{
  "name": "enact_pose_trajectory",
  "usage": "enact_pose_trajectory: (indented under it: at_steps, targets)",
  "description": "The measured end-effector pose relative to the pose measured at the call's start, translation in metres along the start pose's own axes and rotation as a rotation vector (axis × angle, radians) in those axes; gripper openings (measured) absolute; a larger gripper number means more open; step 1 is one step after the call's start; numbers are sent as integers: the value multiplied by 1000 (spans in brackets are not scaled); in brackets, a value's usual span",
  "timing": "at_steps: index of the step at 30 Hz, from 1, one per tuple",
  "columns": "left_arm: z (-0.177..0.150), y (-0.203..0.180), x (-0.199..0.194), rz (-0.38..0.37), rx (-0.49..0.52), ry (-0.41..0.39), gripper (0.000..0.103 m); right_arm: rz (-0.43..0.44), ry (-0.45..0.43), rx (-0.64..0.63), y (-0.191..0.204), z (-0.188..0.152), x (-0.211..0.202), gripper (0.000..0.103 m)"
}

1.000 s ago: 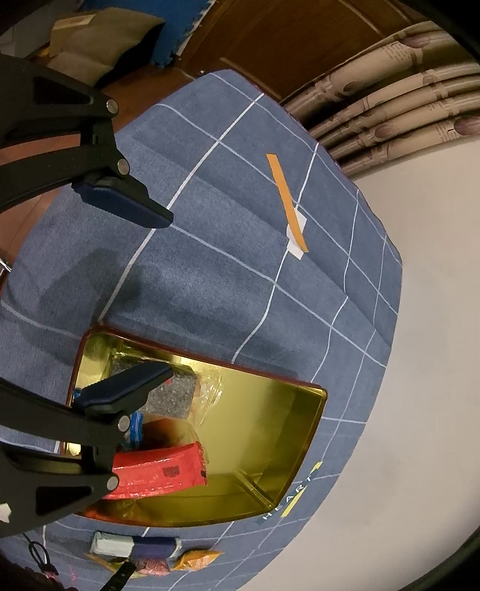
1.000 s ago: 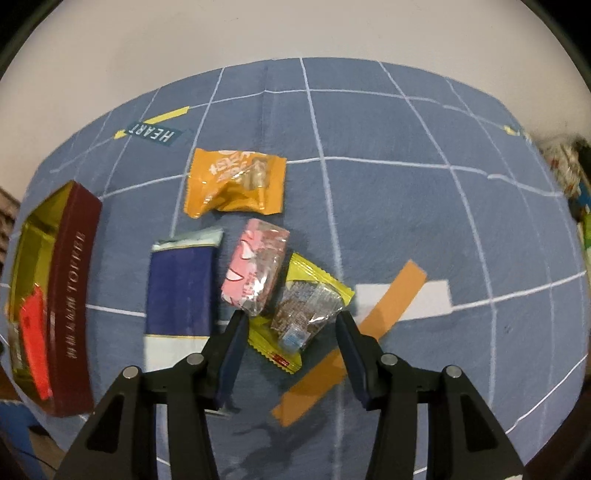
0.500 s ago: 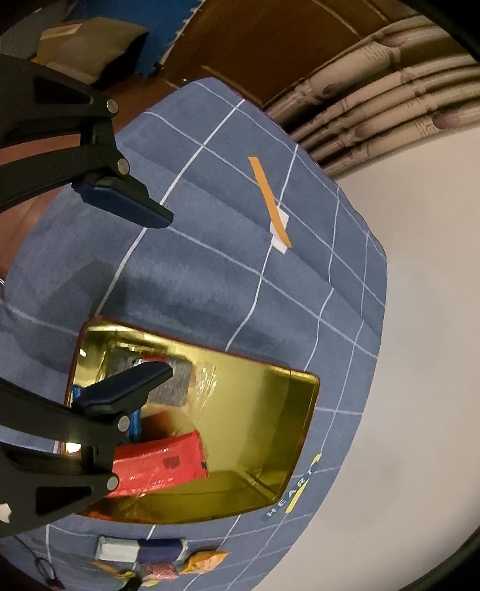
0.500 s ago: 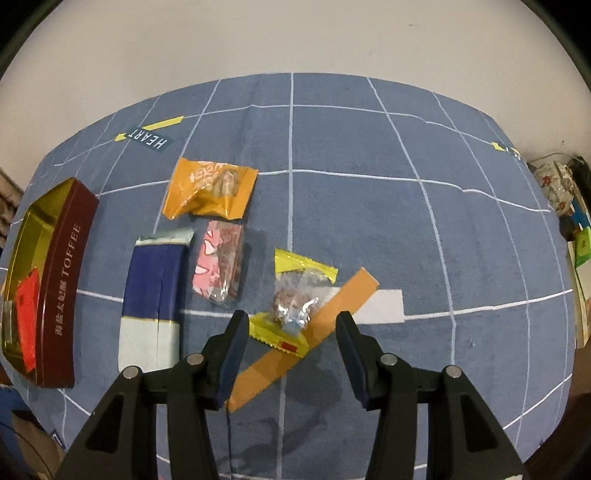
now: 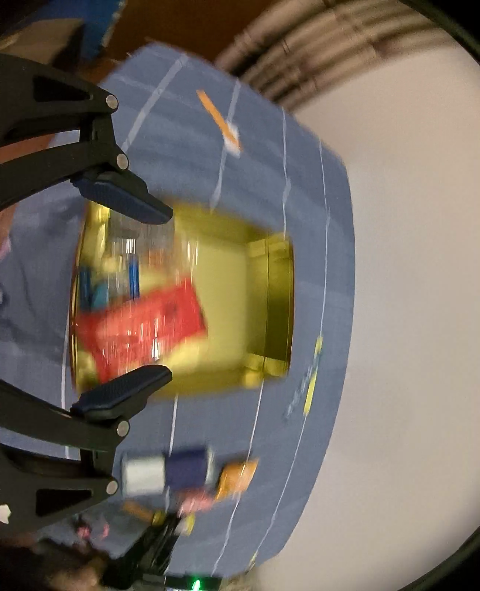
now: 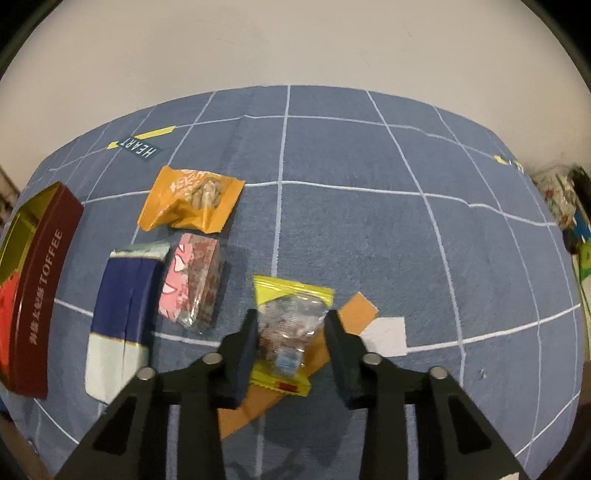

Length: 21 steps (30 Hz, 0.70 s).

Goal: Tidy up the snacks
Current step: 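Grasp the yellow-edged clear candy bag with the right gripper, then grasp the navy-and-white box with the left gripper while the right holds the candy bag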

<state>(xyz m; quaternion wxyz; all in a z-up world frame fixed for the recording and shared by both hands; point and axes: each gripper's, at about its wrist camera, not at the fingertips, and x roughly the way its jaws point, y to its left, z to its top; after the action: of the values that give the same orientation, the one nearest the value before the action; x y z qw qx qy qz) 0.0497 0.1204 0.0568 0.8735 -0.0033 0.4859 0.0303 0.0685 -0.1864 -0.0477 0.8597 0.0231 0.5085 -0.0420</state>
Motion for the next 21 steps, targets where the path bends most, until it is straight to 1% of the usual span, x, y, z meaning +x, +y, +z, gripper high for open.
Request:
enact_pose_trajectory:
  at_steps: [3, 5, 10, 12, 16, 18, 21]
  targets:
    - [5, -39, 7, -80, 60, 33, 76, 27, -29, -29, -3, -3, -2, 31]
    - [8, -63, 12, -116, 101, 49, 76, 35, -49, -42, -6, -5, -3, 29]
    - [14, -114, 26, -208, 167, 81, 76, -7, -104, -51, -26, -4, -2, 29]
    - [16, -131, 35, -217, 181, 106, 76, -26, -119, -50, -37, -2, -1, 29]
    - [18, -155, 56, -249, 181, 168, 76, -22, -140, -24, -56, -2, 1, 29]
    - [18, -163, 68, -253, 170, 205, 76, -18, -148, -16, -60, -4, 1, 29]
    - [19, -171, 81, -249, 149, 236, 76, -24, -166, -28, -58, -5, 2, 29]
